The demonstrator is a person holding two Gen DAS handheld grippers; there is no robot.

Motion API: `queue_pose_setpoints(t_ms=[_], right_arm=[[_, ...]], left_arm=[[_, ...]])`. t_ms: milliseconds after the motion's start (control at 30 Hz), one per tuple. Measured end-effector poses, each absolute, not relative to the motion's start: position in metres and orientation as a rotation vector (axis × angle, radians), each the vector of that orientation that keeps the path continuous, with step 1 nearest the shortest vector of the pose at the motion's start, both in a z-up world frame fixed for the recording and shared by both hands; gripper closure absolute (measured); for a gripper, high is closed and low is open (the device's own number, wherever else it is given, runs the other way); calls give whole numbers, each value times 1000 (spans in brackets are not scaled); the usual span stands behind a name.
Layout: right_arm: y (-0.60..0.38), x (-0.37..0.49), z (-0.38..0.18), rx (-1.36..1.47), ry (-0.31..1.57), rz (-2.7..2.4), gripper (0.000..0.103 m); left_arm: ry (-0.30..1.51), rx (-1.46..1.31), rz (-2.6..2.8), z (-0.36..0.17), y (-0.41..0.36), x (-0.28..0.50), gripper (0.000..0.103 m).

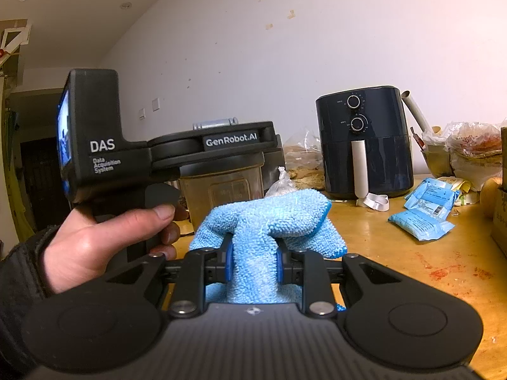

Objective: Clean container

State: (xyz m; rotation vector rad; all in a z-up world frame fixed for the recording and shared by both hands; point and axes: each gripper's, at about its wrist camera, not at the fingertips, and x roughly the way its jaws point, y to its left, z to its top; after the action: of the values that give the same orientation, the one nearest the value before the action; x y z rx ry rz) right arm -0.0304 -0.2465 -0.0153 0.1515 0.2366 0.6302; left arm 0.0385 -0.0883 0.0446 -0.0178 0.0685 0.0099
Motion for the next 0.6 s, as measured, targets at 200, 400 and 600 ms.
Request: queue_pose_setpoints(t_ms=[200,400,600], right_arm=[[-247,-30,-15,152,237,628,81],[-246,-30,-15,151,239,630,81],[-246,-30,-16,152,241,629,81]], left_arm=[[80,-13,16,45,-88,40,8],[90,-6,15,45,-89,40,8],[93,-1,2,45,-87,40,8]])
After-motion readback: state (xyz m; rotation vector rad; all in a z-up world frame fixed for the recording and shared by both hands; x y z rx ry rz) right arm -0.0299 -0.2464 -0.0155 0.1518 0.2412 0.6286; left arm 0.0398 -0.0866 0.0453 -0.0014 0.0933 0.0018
